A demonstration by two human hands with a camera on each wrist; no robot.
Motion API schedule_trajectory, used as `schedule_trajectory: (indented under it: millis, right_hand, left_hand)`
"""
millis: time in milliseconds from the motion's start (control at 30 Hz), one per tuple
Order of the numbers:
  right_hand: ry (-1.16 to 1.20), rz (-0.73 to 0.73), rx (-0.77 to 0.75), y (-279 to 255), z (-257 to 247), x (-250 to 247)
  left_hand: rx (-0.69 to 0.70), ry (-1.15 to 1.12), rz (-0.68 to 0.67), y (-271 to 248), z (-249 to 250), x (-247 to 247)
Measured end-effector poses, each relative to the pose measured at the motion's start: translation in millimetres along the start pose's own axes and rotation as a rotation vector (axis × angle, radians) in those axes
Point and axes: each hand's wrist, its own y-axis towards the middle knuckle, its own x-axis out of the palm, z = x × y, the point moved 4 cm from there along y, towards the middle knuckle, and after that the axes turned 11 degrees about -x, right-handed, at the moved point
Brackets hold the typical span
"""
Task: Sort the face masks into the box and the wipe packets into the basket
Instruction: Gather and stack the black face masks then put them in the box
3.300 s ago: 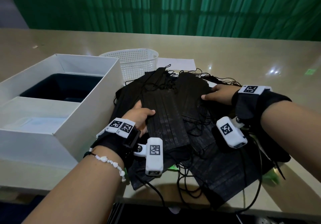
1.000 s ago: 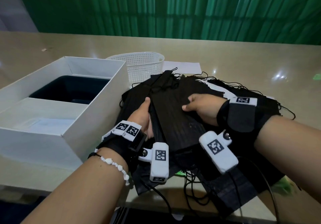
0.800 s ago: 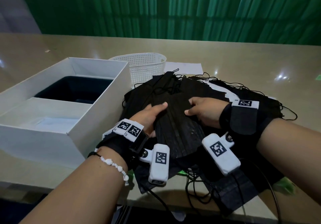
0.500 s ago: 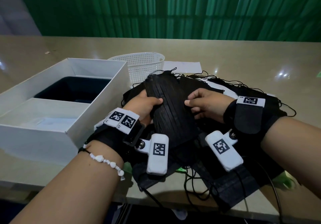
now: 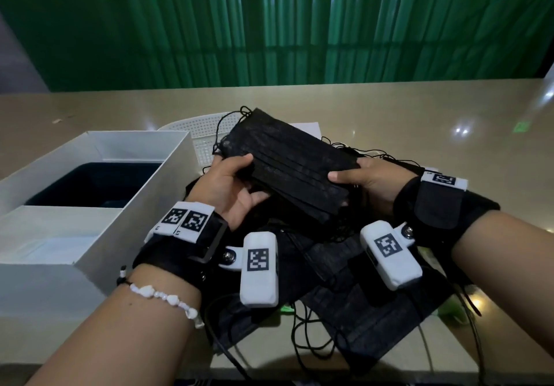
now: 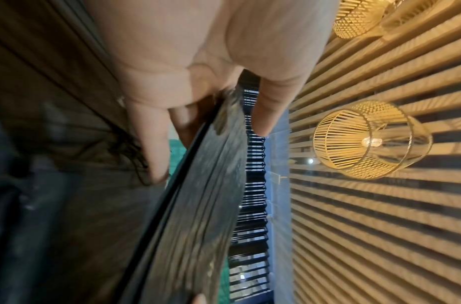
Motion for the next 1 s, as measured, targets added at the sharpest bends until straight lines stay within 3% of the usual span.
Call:
schedule_trajectory:
  millis: [133, 333, 567, 667, 800, 1000]
  right_hand:
    - [-0.087, 0.139, 0.014, -0.7, 10.5, -31.5]
    - [-0.464, 0.104, 0.006, 4.9, 22.9, -46.0]
    - [-0.575, 0.088, 0.111, 11.1, 39.1, -59.8]
    - [-0.55, 0.097, 0.135, 13.3, 43.2, -60.2]
    - [-0.559, 0.103, 0.152, 14.5, 50.6, -59.0]
    - [-0.58, 0.053, 0.153, 12.8, 53.2, -56.3]
  left_hand:
    - [-0.133, 0.23, 0.116, 0.1, -15.0, -19.2]
    - [-0.236, 0.413, 0.321, 1.0, -38.2, -47.4]
    - [-0.11, 0.137, 0.272, -6.2, -15.1, -52.4]
    - [-0.138, 0.079, 0.267, -8.7, -10.1, -52.5]
    - [-0.271, 0.356, 0.363, -7.0, -23.2, -59.9]
    - [-0.342, 0.736, 0.381, -1.2, -25.2, -59.9]
